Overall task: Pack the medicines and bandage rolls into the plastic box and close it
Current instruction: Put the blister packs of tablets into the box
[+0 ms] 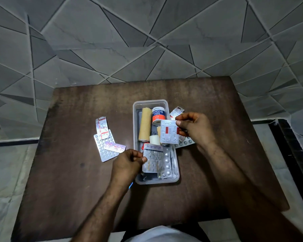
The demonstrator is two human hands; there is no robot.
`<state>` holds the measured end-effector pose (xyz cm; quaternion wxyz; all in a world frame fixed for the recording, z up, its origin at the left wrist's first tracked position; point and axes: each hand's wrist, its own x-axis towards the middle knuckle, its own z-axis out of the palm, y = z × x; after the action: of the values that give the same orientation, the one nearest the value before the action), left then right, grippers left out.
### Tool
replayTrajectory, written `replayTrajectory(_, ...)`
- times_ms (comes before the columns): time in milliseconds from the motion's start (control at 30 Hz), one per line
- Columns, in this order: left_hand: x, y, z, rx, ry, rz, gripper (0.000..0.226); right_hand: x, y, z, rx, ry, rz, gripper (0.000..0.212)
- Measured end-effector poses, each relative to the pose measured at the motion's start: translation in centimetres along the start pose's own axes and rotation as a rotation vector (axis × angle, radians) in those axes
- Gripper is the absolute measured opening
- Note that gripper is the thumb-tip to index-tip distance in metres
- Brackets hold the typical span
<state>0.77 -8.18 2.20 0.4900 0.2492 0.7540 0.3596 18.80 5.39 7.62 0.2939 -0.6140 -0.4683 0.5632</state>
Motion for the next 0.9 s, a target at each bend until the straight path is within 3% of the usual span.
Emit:
replayTrajectory(233,-0.5,-0.4,1.5,0.238,0.070,-0.003,0.015,0.1,1.6,3.1,-0.273,-0.024,-0.037,0.010)
replayTrajectory(367,-0.8,-0.2,1.9,0.451,0.106,0.027,0.013,0.0,2.9,4.8,-0.357,-0.053,-0.004,0.022)
replayTrajectory(600,-1.9,0.2,2.6,0.701,0.074,0.142,0.023,-0.6,4.9,5.8,-0.552,-0.099,0.003,0.023)
replayTrajectory(900,-1.8,0.8,3.6,0.882,-0.052,0.116,0.032,-1.0,5.5,6.2,-0.785,-0.158,-0.067,0.025)
